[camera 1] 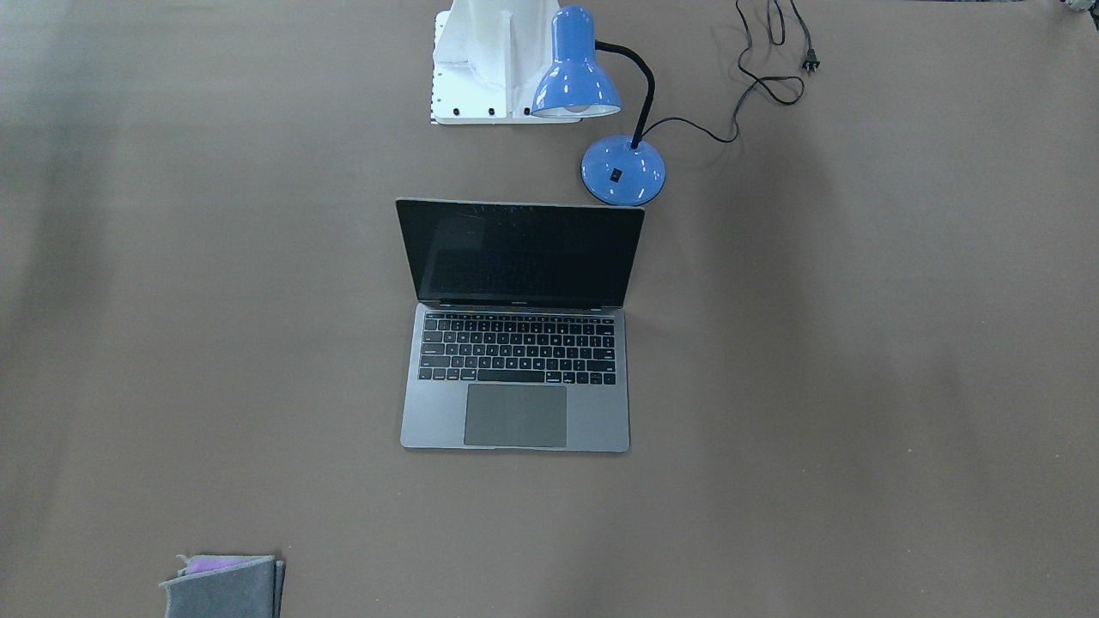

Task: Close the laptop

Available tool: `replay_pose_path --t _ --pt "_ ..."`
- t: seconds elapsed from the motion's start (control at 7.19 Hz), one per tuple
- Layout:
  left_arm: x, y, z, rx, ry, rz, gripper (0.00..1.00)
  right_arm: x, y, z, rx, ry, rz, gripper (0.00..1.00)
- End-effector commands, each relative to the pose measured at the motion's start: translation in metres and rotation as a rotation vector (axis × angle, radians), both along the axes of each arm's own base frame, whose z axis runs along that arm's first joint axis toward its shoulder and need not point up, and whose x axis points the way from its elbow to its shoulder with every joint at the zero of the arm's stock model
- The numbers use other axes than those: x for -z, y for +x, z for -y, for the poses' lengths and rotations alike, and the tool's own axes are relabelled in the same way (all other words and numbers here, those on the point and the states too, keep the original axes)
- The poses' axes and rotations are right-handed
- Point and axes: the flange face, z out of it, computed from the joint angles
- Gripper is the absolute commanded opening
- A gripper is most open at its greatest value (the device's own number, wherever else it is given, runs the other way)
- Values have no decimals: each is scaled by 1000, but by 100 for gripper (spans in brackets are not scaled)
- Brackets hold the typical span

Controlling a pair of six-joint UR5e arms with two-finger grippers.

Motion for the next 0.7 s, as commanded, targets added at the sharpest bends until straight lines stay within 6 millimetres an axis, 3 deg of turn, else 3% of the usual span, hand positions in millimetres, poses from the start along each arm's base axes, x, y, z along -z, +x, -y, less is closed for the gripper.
replay_pose_path --t 0.0,0.28,0.56 --pt "2 0 0 0 3 -2 99 0 0 0 0 0 -1 100" --pt "6 0 2 0 11 0 99 1 0 1 1 7 4 100" --pt "10 0 5 5 13 0 99 19 -2 13 -8 195 34 100"
